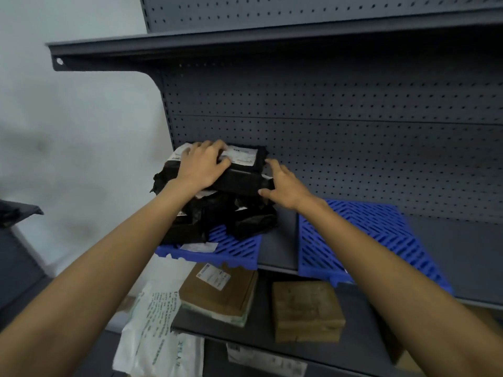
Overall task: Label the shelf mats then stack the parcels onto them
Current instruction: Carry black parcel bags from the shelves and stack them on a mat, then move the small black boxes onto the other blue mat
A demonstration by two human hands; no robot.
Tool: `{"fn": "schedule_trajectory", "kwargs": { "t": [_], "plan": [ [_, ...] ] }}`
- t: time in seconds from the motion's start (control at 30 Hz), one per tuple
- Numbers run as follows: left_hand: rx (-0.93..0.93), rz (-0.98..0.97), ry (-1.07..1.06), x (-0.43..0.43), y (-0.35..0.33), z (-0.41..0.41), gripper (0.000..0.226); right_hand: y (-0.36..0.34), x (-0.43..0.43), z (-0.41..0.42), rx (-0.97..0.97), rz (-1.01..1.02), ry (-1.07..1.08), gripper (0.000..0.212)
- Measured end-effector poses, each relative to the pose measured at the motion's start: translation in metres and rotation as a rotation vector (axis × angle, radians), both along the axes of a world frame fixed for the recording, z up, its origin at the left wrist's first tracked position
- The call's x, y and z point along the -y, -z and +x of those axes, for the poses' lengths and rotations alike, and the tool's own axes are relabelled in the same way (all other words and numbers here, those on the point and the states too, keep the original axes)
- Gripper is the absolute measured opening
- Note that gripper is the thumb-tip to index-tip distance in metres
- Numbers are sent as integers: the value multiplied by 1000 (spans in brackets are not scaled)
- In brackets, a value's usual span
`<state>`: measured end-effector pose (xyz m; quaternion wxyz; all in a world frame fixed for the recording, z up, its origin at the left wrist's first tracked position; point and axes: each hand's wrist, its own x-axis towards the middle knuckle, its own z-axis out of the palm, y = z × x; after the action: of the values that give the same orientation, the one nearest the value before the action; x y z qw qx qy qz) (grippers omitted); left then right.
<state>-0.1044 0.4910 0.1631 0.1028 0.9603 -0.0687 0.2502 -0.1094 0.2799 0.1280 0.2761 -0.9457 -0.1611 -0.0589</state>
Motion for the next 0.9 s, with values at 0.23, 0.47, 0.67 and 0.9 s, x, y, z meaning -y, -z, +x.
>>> {"fn": "schedule_trajectory", "kwargs": {
  "t": [0.23, 0.47, 0.67, 0.9],
  "plan": [
    [-33, 186, 179, 117, 1, -28, 41, -1, 136, -56, -32, -434, 136, 53],
    [-94, 209, 387, 298, 11, -80, 36, -3, 311, -154, -60, -509, 335, 39],
    [-136, 255, 592, 468, 26, -148, 36, 8, 464, -269, -140, -502, 552, 39],
    [-146, 281, 817, 636, 47, -226, 39, 22, 605, -402, -221, -483, 797, 39]
  ]
}}
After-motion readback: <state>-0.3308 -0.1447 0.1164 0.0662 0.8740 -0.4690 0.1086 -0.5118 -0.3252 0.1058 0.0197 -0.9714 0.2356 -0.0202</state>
